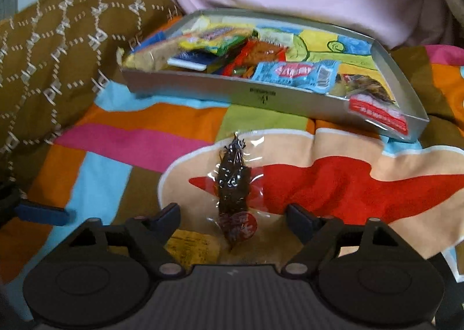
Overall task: Organize snacks
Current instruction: 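Lower the right tool over the brown wrapped stick while the left tool approaches the gold packet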
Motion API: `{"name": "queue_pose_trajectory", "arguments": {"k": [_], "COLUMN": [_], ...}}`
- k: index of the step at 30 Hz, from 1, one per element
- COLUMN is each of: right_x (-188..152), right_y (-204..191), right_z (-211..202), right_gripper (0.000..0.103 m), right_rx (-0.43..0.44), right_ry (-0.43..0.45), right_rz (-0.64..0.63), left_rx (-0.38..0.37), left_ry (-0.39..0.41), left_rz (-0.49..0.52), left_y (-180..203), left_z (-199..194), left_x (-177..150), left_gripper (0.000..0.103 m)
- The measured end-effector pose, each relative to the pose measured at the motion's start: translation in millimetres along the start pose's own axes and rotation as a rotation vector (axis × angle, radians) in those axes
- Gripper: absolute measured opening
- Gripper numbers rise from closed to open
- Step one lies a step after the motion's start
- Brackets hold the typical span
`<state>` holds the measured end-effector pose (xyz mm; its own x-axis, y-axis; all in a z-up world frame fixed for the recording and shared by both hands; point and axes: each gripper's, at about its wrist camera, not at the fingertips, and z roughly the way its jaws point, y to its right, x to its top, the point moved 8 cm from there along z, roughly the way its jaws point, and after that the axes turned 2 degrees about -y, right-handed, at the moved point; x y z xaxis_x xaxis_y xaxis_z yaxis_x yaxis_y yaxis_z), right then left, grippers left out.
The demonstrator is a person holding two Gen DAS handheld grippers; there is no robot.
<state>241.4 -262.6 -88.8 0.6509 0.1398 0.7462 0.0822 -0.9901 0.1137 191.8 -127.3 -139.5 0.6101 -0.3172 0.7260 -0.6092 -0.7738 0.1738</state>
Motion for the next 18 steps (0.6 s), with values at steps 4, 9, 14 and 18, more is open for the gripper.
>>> {"name": "queue_pose_trajectory", "arguments": {"k": [4, 9, 14, 18], "right_x": [-6, -8, -13, -26], "right_y": [4, 8, 21, 33], "right_z": [5, -1, -17, -33], "right_gripper": [0.063, 0.053, 0.052, 0.052], "right_rx": [-0.057, -0.068, -0.065, -0.062], "right_ry": [-0.021, -0.022, -0.011, -0.014], "right_rz": [-0.005, 0.010, 0.075, 0.138], "left_rx": [-0.017, -0.033, -0.044, -0.049], "left_ry": [0.009, 0.007, 0.000, -0.016], "left_rz": [-0.004, 0.002, 0.015, 0.023], "left_y": [1, 5, 9, 12], "left_z": [-3, -4, -5, -3], "left_x": [2, 1, -2, -7], "left_gripper": [0.102, 0.102, 0.102, 0.102]}}
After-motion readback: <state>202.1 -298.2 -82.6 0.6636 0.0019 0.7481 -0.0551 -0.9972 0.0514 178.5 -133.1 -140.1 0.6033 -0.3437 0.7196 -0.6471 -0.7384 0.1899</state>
